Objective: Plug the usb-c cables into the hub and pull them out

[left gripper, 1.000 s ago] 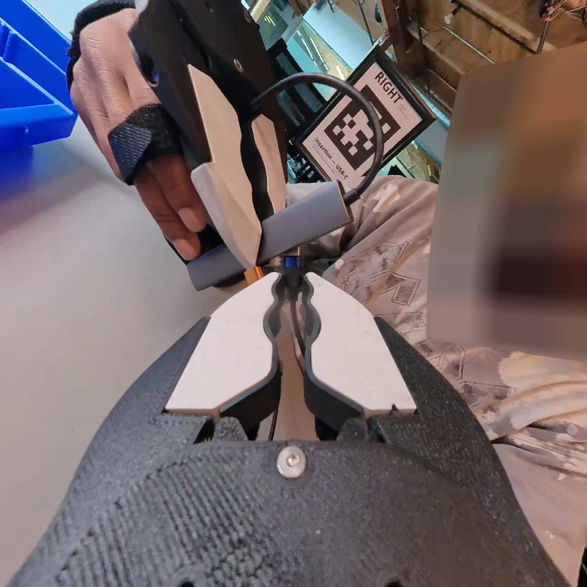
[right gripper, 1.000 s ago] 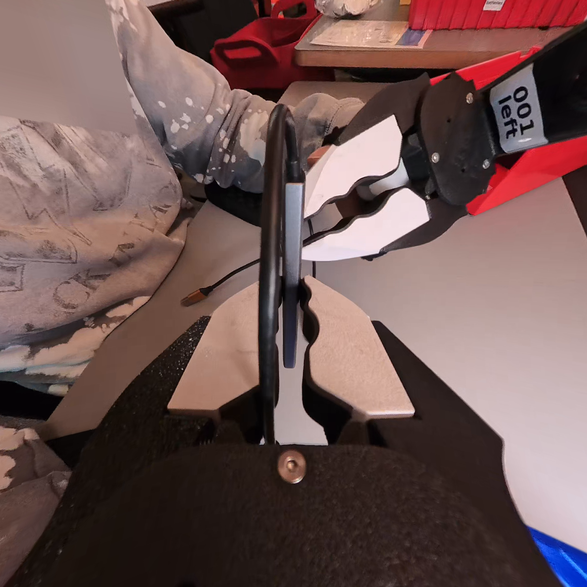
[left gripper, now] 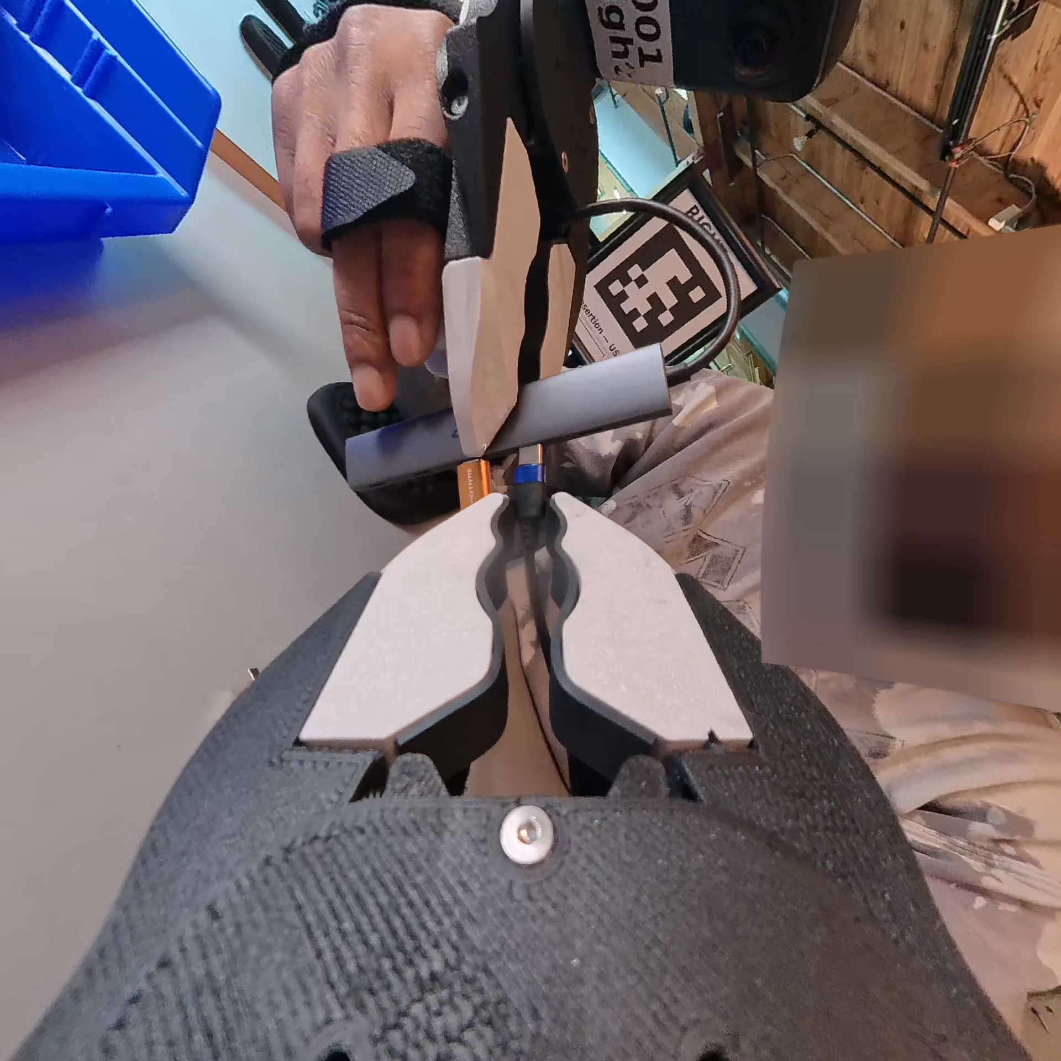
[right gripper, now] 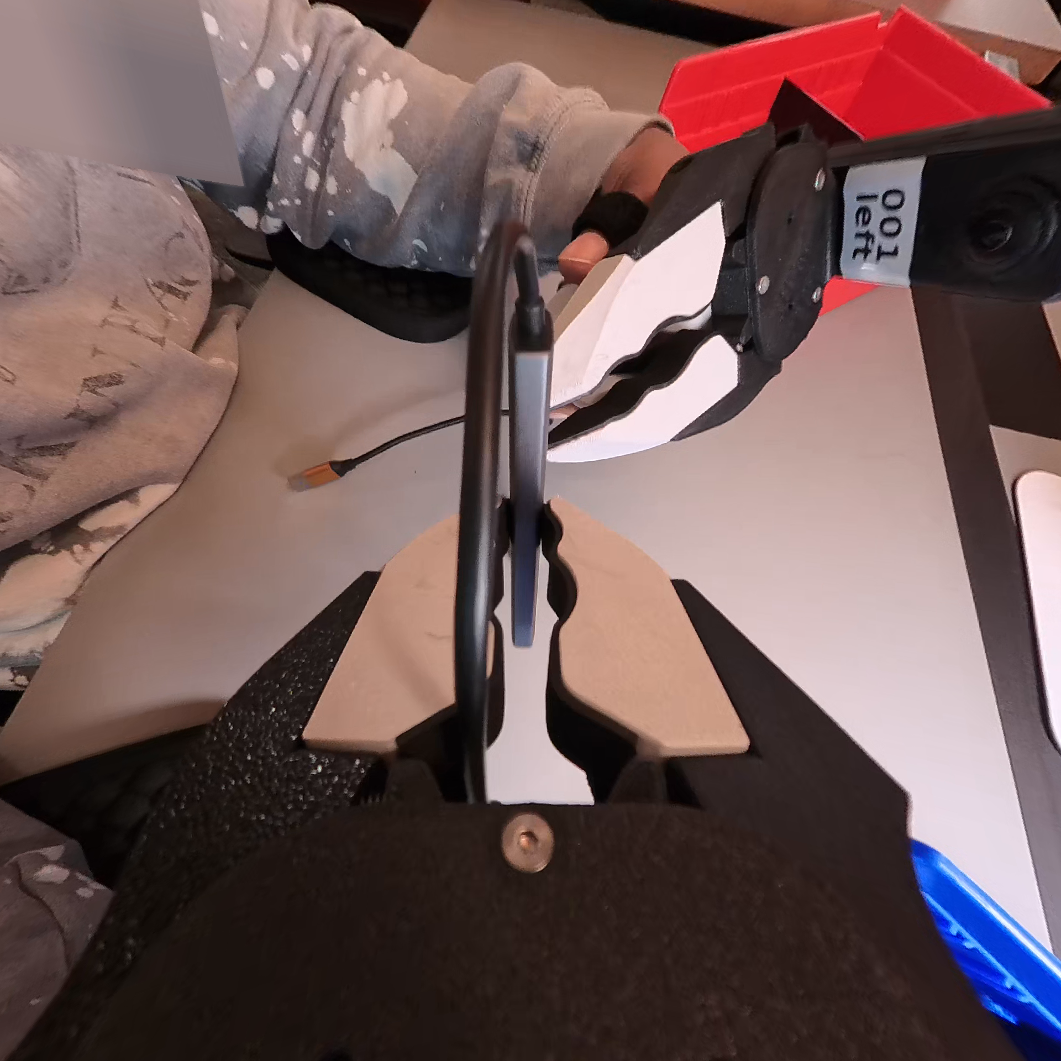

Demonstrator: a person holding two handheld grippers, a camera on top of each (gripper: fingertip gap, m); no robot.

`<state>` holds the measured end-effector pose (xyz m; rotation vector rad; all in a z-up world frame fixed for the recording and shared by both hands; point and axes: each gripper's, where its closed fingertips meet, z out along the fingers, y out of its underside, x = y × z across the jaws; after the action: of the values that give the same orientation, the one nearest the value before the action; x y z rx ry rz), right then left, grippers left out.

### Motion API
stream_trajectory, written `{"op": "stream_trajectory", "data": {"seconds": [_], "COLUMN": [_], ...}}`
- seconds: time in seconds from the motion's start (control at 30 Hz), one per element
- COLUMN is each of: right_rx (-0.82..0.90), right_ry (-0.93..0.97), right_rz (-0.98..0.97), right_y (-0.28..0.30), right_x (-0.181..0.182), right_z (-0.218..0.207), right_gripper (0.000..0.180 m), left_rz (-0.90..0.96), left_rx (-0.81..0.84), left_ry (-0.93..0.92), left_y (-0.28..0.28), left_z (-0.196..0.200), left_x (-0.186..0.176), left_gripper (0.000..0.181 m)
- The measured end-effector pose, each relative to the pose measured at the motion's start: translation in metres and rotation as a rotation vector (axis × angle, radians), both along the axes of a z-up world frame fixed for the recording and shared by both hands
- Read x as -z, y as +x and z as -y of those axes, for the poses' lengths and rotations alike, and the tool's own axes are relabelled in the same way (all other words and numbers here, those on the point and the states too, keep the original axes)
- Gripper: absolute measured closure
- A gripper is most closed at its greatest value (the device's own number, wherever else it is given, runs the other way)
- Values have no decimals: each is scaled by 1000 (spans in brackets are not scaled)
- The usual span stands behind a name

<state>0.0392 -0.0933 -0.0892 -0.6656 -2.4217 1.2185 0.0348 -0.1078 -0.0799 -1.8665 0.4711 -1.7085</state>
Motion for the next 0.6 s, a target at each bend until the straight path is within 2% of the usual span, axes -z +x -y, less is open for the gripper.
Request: {"op": "stream_trajectory", "data": {"seconds": [0.6], "right_rx": [37], "right_ry": [183], "right_rz": [76], "right_y": [-11], "right_x": [33], "right_z": [0], "right_gripper": [171], "left_rz": [-179], "left_rx": [-45], "left_ry": [-1], "left_y": [-4], "left_z": [-6], "left_x": [26], "left_gripper": [171]}}
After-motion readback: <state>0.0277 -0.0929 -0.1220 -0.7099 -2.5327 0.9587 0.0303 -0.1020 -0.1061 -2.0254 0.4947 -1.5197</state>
